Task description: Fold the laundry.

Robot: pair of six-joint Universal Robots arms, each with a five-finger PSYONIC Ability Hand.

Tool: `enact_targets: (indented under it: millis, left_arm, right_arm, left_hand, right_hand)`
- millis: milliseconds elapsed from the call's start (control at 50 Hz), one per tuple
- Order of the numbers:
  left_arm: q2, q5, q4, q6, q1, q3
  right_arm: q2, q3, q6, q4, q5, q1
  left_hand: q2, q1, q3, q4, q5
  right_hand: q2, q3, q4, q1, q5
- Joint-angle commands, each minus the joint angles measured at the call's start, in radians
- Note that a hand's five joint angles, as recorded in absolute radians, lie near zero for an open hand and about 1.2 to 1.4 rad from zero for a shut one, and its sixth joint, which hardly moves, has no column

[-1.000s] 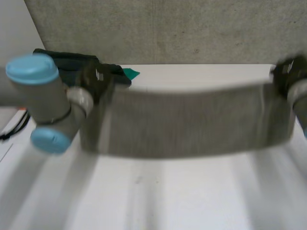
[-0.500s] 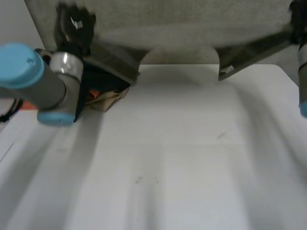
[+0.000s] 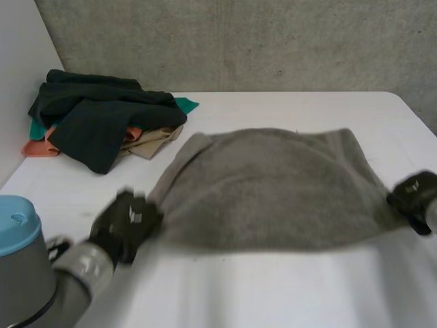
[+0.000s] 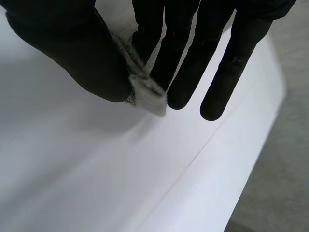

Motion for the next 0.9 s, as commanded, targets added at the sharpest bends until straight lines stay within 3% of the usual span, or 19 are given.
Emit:
enact_targets:
  millis: [20,180,300,380,480,560,660,740,900]
  left_arm:
    - [0.021,-0.028,-0.332,0.089,0.0,0.02]
    - [-0.055,-0.072,-0.168,0.094,-0.005,0.135]
    - [-0.23,-0.081,-0.113,0.107,-0.005,0.272]
    - [-0.357,-0.08,-0.104,0.11,-0.003,0.468]
    - [-0.475,-0.078,-0.056,0.109,0.009,0.816]
    - [-0.545,-0.075,0.108,0.098,0.017,1.138]
    - [-0.589,-0.078,0.487,0.062,0.054,1.413]
    - [-0.583,-0.077,0.619,-0.007,0.078,1.43]
    - [-0.577,-0.072,0.505,-0.051,0.074,1.315]
  right_arm:
    - [-0.072,0.073,-0.131,0.079,-0.005,-0.067]
    - [-0.066,0.05,-0.059,-0.01,-0.015,-0.063]
    - [0.024,-0.002,-0.034,-0.05,-0.009,-0.049]
    - [0.09,-0.15,0.001,-0.084,0.0,-0.004]
    - [0.159,-0.463,0.149,-0.18,0.06,0.085]
    - [0.187,-0.681,0.278,-0.321,0.086,0.097]
    - [0.181,-0.777,0.401,-0.645,0.101,0.097]
    - [0.168,-0.777,0.417,-0.802,0.124,0.103]
    - [0.178,-0.741,0.42,-0.758,0.117,0.129]
  left_hand:
    - [0.196,0.237,0.199,0.191,0.223]
    - [0.196,0.237,0.199,0.191,0.223]
    - [0.196,0.237,0.199,0.191,0.223]
    - [0.196,0.237,0.199,0.191,0.223]
    - [0.196,0.237,0.199,0.191,0.223]
    - [0.196,0.237,0.199,0.191,0.223]
    - [0.196,0.237,0.199,0.191,0.223]
    - [0.196,0.237,0.199,0.191,0.223]
    - [0.196,0.237,0.199,0.191,0.223]
  right_hand:
    - [0.218,0.202,0.195,0.266,0.211]
    - [0.218,0.202,0.195,0.266,0.211]
    - [0.218,0.202,0.195,0.266,0.211]
    - [0.218,0.202,0.195,0.266,0.211]
    - [0.218,0.202,0.195,0.266,0.211]
    - [0.218,0.202,0.195,0.266,0.211]
    - [0.218,0.202,0.195,0.266,0.211]
    - [0.218,0.202,0.195,0.266,0.211]
    - [0.218,0.202,0.195,0.266,0.211]
